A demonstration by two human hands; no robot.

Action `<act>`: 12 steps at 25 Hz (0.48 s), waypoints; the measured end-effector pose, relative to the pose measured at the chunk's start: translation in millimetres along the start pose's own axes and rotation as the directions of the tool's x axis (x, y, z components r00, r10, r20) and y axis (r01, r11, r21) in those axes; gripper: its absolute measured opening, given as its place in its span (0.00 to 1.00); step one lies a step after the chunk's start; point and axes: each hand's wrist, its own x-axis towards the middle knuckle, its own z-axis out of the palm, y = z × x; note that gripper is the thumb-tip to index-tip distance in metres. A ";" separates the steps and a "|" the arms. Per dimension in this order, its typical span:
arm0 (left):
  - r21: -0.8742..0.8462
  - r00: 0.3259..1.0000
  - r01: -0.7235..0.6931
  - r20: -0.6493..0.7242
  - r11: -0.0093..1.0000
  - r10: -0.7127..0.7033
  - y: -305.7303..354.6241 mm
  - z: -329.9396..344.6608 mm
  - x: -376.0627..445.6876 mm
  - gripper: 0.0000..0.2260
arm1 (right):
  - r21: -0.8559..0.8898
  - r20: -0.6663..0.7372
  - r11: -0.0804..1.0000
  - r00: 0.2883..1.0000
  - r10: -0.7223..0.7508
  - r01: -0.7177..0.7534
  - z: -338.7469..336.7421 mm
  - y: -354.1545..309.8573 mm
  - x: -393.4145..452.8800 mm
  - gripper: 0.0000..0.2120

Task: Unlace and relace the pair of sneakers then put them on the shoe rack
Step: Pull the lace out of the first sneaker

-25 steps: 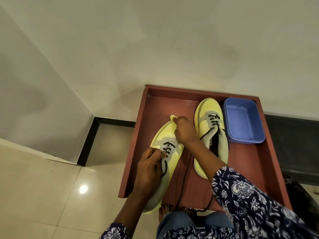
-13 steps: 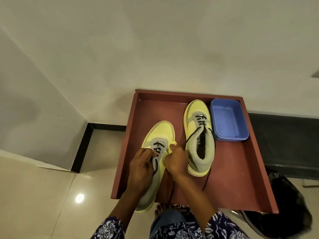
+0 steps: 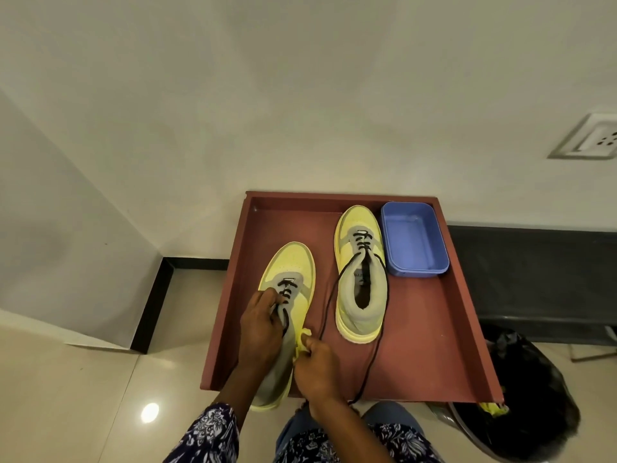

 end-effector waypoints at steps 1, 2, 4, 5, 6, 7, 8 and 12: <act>0.027 0.999 -0.029 0.018 0.999 0.028 3.0 -1.7 0.9 0.05 | 0.002 0.011 1.000 1.000 0.007 -0.007 -2.0 1.3 1.0 0.20; 0.053 0.998 -0.056 0.039 0.997 0.054 5.6 -3.4 1.5 0.05 | 0.010 0.019 1.000 1.000 0.011 -0.011 -5.5 0.9 1.1 0.20; 0.090 0.994 -0.086 0.068 0.992 0.080 11.0 -6.4 2.9 0.07 | 0.024 0.010 1.000 1.000 -0.015 0.015 -16.3 -3.0 0.2 0.20; 0.102 0.994 -0.091 0.067 0.991 0.084 11.8 -7.0 4.4 0.07 | 0.026 0.006 0.999 0.999 -0.041 0.041 -22.4 -6.7 -0.9 0.20; 0.107 0.995 -0.091 0.060 0.990 0.084 12.4 -7.4 6.0 0.08 | 0.031 0.007 0.997 0.998 -0.067 0.067 -28.5 -11.0 -2.3 0.20; 0.109 0.995 -0.086 0.053 0.990 0.081 13.1 -7.9 7.5 0.08 | 0.039 0.009 0.995 0.996 -0.093 0.093 -34.0 -15.1 -3.6 0.21; 0.110 0.995 -0.089 0.048 0.990 0.084 14.6 -9.0 9.1 0.09 | 0.045 0.008 0.993 0.994 -0.113 0.112 -39.1 -19.4 -5.5 0.22; 0.146 0.983 -0.181 0.065 0.973 0.173 23.1 -23.2 23.6 0.11 | 0.125 -0.079 0.974 0.980 -0.180 0.189 -60.0 -34.7 -9.8 0.22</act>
